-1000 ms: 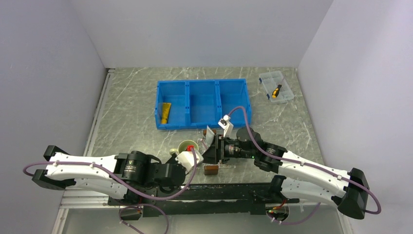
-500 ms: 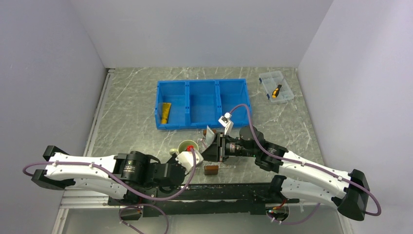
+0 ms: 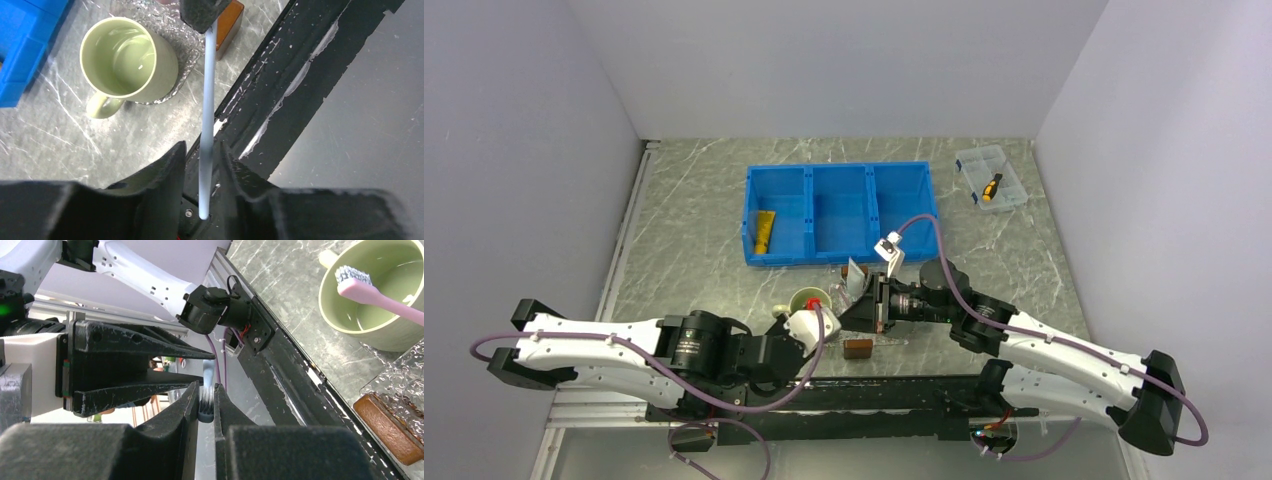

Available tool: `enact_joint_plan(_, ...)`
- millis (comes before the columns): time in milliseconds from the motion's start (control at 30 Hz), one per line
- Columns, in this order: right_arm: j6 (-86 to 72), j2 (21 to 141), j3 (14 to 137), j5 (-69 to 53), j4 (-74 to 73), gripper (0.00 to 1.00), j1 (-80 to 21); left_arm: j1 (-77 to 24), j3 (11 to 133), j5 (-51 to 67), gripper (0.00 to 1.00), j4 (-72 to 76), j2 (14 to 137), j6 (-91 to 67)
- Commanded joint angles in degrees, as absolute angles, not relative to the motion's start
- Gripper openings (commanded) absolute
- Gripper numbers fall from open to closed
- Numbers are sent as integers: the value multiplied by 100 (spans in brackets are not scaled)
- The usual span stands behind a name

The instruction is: Prepare toiletry sets of a toothbrush and toothpaste on the tray

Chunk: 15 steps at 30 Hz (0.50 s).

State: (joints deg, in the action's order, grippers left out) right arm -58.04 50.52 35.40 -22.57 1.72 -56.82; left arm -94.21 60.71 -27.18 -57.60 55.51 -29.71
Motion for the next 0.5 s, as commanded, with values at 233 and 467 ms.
enact_joint_plan(233,-4924,4761,4185,-2017,-977,0,-5664,-9463,5965,-2806,69,-4748,5155,-2805)
enact_joint_plan(467,-3799,4667,5276,-1528,-2796,0,-5651,-9459,6024,-2843,82,-4422,5164,-2646)
